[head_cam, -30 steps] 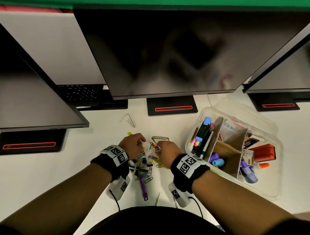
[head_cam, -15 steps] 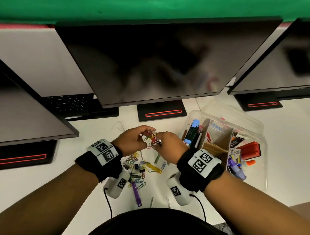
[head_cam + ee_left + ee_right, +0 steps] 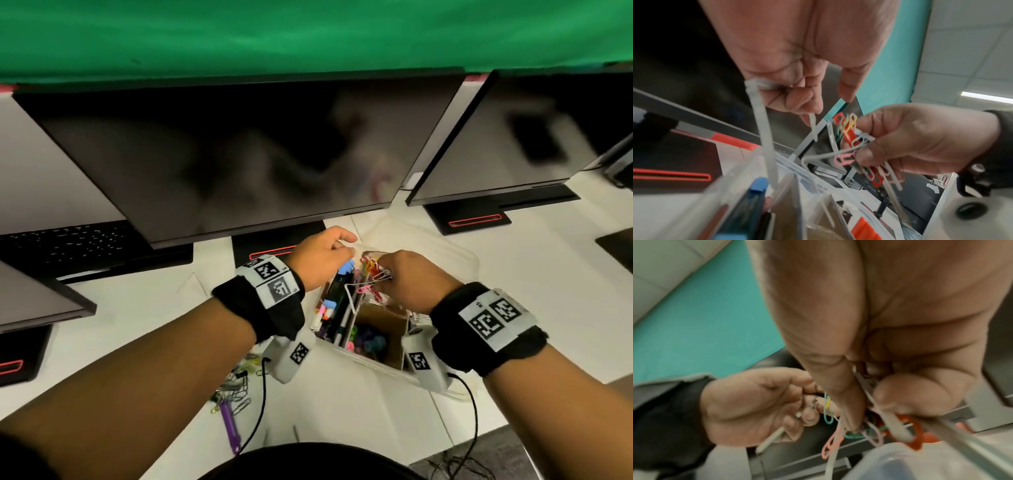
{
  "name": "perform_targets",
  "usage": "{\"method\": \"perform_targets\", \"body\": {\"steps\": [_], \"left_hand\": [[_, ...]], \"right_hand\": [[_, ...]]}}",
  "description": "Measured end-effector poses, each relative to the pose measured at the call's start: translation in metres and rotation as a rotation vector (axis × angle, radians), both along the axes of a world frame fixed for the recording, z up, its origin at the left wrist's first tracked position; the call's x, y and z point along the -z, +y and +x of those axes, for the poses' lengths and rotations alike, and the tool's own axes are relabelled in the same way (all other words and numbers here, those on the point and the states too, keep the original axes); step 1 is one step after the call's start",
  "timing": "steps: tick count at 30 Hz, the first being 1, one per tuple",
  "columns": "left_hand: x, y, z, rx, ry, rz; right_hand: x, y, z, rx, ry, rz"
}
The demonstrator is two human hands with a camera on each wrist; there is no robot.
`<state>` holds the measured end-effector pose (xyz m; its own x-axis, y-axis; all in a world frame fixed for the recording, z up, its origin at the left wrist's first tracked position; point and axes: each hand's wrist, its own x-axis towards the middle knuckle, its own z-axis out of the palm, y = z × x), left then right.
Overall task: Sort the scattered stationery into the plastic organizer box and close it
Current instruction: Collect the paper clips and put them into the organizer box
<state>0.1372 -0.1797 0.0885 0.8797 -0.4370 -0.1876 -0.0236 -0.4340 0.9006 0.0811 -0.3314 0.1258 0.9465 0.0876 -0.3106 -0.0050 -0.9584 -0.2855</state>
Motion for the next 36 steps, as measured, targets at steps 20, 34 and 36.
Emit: {"method": "perform_targets", "body": {"steps": [20,34,36], "left_hand": [[0.034,-0.072,-0.001,0.052,0.355,-0.190],[0.042,-0.029,0.008,-0.122,0.293,-0.161],[0.044,-0.021,0.009,-0.143,0.278,-0.149]], "right_hand": [[0.048,-0.044,0.048,0.090,0.308,-0.246],[0.045,-0.053,0.050,0.505,0.100,0.483],[0.042,-0.057,0.049,0.484,0.040,0.366]]}}
